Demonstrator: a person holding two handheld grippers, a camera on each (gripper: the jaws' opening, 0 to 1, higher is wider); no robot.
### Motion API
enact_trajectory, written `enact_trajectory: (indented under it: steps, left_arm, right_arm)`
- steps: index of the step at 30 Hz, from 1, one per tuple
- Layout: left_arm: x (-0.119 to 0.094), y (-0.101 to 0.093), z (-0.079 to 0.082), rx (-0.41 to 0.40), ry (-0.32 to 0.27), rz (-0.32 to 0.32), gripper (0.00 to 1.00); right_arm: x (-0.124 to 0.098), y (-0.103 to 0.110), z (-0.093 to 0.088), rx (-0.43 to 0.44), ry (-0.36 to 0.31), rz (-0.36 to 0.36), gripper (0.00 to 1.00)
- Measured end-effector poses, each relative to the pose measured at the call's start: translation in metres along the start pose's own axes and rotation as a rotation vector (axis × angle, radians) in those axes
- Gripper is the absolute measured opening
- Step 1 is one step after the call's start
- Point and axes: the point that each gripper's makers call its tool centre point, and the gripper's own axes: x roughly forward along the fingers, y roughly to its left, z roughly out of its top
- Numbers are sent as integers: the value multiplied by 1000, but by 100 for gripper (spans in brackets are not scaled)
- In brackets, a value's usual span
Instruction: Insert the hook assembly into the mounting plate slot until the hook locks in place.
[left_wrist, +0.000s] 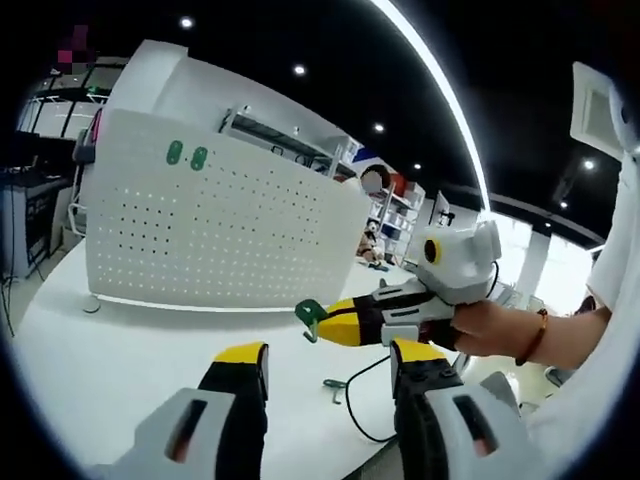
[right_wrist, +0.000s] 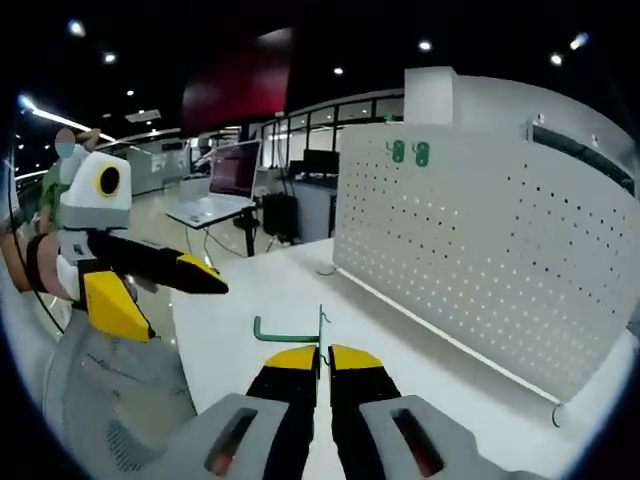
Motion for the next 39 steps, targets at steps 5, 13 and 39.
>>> enact_trajectory:
  steps: [5,13,39]
  left_arm:
    - [-3,1,6,31,-19,-2,50]
    - [-5,1,21,-11,-95,-32,45]
    - [-13,24,40,-293,-190,-106,10]
  right_arm:
    - [-4,4,12,21,-41,-24,2]
    - [-6,20,26,47,-81,-28,2]
    - [9,54,66,50,-232,-21,2]
